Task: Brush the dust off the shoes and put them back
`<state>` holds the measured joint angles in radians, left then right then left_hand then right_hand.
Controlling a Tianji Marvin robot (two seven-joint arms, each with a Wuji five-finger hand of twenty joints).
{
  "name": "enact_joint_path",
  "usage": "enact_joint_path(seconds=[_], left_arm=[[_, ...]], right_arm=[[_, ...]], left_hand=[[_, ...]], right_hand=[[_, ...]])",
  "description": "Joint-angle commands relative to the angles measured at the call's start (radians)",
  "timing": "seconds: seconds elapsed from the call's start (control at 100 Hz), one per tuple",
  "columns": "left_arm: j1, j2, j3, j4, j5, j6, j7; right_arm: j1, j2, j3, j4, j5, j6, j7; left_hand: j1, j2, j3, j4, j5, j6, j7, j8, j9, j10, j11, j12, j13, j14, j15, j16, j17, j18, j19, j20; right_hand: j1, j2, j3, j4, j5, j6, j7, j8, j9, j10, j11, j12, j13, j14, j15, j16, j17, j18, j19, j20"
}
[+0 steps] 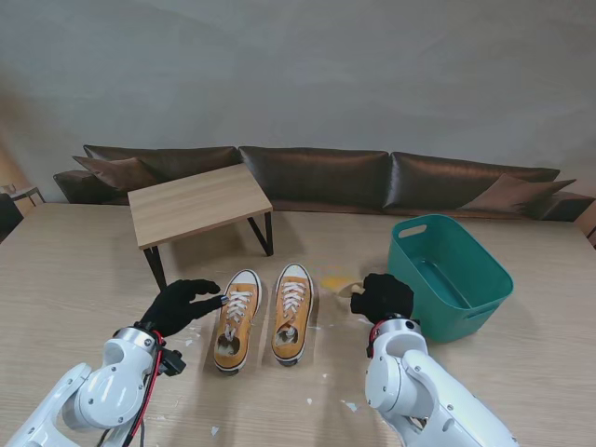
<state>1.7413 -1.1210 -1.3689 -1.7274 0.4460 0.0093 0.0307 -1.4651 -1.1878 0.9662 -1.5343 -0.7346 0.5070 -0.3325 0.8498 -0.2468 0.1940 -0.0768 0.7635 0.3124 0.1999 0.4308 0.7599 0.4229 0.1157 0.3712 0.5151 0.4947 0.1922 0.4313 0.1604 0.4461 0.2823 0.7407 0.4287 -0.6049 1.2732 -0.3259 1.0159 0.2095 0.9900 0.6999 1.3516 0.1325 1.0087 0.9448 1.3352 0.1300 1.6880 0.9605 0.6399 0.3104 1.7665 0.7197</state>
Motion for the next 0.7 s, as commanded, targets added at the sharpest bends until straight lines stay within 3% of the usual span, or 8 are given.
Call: enact_joint_path(seconds=[0.0, 0.23, 0.69], left_arm=[[0.001, -0.002, 0.001, 0.000, -0.004, 0.003, -0.020], [0.000, -0.002, 0.002, 0.000, -0.004, 0.004, -0.020], [-0.002, -0.002, 0.003, 0.002, -0.005, 0.006, -0.020]], right_arm=[[-0.004, -0.002, -0.001, 0.014, 0.000, 0.007, 0.009], [-0.016, 0.007, 0.014, -0.003, -0.023, 0.034, 0.031], [-0.002, 0.008, 0.000, 0.048, -0.018, 0.052, 0.043]], left_hand=[[0.032, 0.052, -0.034, 0.049, 0.009, 0.008, -0.004, 0.002, -0.017, 0.013, -0.004, -0.008, -0.040, 0.004, -0.019, 0.005, -0.011, -0.001, -0.031, 0.016], [0.032, 0.052, -0.034, 0.049, 0.009, 0.009, -0.004, 0.002, -0.018, 0.014, -0.004, -0.008, -0.041, 0.005, -0.019, 0.005, -0.012, -0.001, -0.031, 0.016], [0.034, 0.052, -0.035, 0.049, 0.010, 0.007, -0.003, 0.002, -0.018, 0.013, -0.004, -0.008, -0.040, 0.005, -0.019, 0.005, -0.012, -0.002, -0.031, 0.016]], right_hand=[[0.070, 0.033, 0.071, 0.030, 0.100, 0.138, 0.049, 0.008, 0.071, 0.069, -0.021, 0.013, -0.022, -0.129, 0.016, -0.003, 0.507, 0.024, 0.009, -0.008], [0.068, 0.037, 0.067, 0.030, 0.098, 0.133, 0.047, 0.008, 0.067, 0.067, -0.022, 0.013, -0.022, -0.129, 0.014, -0.005, 0.506, 0.023, 0.008, -0.011], [0.065, 0.041, 0.064, 0.029, 0.094, 0.127, 0.043, 0.002, 0.060, 0.067, -0.024, 0.012, -0.022, -0.130, 0.010, -0.008, 0.505, 0.027, 0.002, -0.018]])
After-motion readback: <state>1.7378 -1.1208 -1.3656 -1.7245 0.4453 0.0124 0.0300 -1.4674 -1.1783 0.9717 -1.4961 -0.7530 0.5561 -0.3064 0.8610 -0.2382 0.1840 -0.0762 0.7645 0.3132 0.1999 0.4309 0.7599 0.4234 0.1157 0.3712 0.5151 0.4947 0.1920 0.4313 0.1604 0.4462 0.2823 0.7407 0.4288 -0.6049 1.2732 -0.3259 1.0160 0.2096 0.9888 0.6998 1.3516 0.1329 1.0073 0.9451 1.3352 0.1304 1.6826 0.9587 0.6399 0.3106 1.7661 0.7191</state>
